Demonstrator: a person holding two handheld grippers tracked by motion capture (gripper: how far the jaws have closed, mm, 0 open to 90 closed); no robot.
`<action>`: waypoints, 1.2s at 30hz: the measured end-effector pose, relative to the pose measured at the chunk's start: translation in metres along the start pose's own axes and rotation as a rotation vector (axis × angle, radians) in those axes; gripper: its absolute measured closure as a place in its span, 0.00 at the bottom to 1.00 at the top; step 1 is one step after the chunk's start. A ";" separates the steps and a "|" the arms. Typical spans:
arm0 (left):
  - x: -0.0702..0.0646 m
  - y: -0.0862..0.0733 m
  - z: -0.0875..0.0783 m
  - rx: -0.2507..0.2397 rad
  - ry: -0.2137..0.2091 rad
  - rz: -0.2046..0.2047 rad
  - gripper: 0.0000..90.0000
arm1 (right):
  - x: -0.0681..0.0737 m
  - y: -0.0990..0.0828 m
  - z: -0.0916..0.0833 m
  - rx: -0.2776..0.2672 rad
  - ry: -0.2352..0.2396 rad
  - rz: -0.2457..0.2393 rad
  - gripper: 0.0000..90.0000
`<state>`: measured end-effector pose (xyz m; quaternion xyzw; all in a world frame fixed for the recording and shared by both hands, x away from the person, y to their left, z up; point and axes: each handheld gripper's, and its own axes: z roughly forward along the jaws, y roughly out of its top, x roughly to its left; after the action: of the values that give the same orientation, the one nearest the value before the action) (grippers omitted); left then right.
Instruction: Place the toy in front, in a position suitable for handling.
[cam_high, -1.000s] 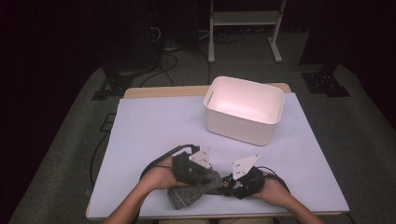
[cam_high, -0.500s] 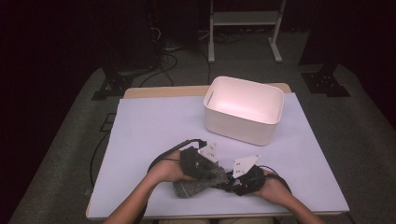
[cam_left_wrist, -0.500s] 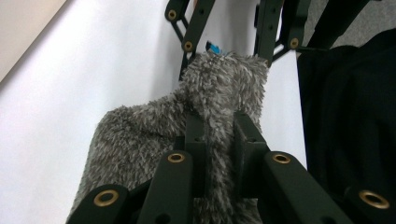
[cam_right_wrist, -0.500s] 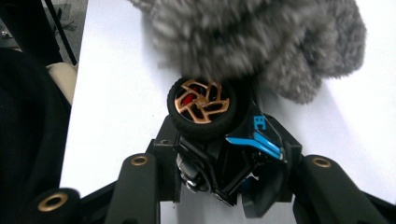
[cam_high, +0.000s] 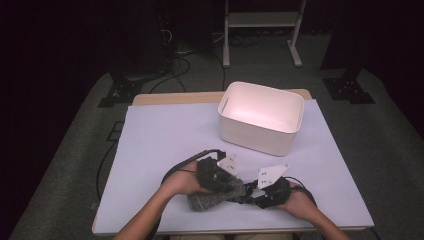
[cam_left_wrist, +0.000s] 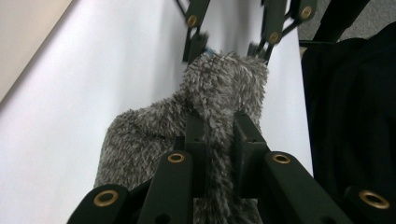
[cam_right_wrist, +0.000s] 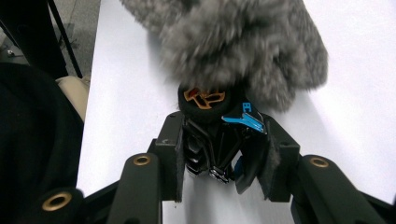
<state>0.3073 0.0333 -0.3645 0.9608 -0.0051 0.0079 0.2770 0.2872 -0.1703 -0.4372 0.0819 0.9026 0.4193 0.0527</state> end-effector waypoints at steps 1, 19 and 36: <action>0.000 0.003 0.002 0.001 -0.003 0.006 0.88 | 0.000 0.000 0.000 -0.003 -0.003 -0.003 0.64; 0.007 -0.010 -0.006 0.026 0.015 -0.025 0.88 | -0.001 -0.001 0.002 -0.016 -0.001 0.003 0.64; 0.006 0.018 0.013 -0.013 -0.042 0.028 0.88 | -0.003 0.000 0.002 -0.012 0.009 0.010 0.64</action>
<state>0.3129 0.0112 -0.3660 0.9587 -0.0245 -0.0085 0.2831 0.2901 -0.1690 -0.4380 0.0842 0.8999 0.4254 0.0469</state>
